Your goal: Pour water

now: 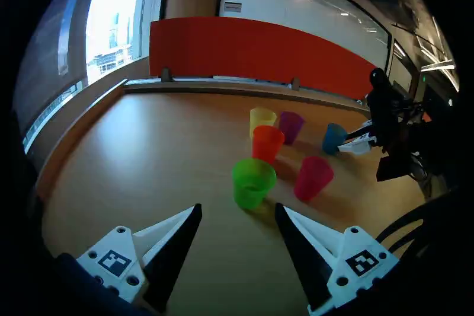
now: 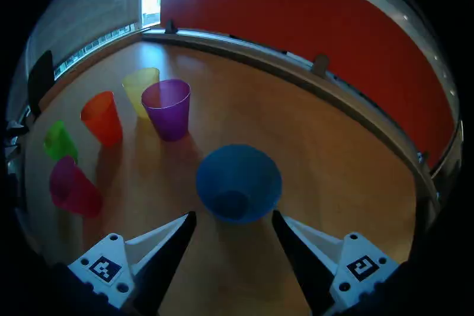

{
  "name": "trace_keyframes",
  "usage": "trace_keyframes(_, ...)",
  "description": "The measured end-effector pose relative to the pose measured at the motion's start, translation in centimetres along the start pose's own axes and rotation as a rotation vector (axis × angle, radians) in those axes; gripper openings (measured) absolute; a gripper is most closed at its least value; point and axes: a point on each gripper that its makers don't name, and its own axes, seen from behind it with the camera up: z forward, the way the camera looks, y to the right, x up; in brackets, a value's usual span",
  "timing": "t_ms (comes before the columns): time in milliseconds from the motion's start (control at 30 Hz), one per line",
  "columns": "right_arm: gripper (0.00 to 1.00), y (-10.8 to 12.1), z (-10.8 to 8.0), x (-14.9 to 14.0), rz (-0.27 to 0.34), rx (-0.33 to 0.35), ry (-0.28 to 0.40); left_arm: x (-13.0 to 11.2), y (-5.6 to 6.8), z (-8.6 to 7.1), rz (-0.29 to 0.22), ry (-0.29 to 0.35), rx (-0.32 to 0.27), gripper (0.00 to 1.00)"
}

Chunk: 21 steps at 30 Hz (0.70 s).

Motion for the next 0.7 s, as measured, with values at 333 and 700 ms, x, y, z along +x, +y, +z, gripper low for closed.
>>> trace_keyframes(333,1.00,-1.1,-3.5,-2.1,0.055,-0.026,0.026,0.2,-1.0,-0.3,0.027,0.011,0.007,0.91)
trace_keyframes(700,1.00,-1.7,-8.9,-4.0,0.152,-0.089,0.087,1.6,-2.4,-0.6,0.062,0.041,0.010,0.91)
